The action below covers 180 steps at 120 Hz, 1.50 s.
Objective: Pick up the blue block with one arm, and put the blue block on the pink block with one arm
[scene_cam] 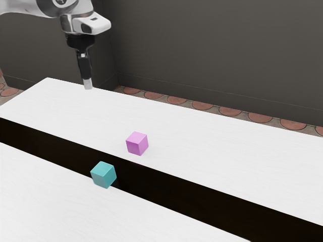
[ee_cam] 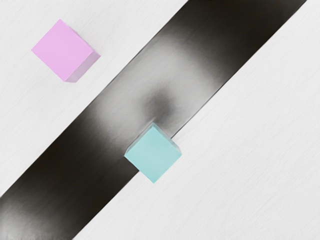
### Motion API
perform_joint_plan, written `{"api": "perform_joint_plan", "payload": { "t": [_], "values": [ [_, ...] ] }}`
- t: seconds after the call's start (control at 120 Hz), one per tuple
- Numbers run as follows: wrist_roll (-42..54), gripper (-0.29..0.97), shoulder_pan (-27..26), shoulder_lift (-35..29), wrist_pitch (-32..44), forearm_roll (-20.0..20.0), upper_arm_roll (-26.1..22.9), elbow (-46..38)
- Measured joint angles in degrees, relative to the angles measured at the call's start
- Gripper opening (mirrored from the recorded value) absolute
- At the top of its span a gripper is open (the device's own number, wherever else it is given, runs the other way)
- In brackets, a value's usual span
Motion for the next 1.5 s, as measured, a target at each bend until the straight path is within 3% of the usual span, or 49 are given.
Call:
{"api": "perform_joint_plan", "payload": {
  "t": [0.125, 0.267, 0.35, 0.5, 0.675, 0.95, 1.067, 1.367, 1.5],
  "values": [
    [0.4, 0.68, -0.8, -0.8, 0.0, -0.1, 0.1, -1.5],
    [0.3, 0.68, -1.7, -7.6, 1.4, -0.9, 0.3, -14.0],
    [3.6, 0.68, -2.5, -9.8, 7.2, -1.0, 0.3, -24.9],
    [13.0, 0.68, -0.6, -6.0, 15.6, -1.0, 0.3, -29.2],
    [22.0, 0.68, 3.8, -5.5, 29.8, 1.1, 0.3, -40.7],
    [32.8, 0.68, 6.4, -1.2, 47.5, 0.8, 0.2, -45.8],
    [36.1, 0.68, 3.5, 1.7, 52.9, 0.4, 0.2, -45.8],
    [42.1, 0.68, 2.3, 5.3, 59.0, -0.1, 0.1, -45.8],
    [43.9, 0.68, 2.4, 1.4, 60.0, -0.9, 0.1, -49.1]
  ]
}}
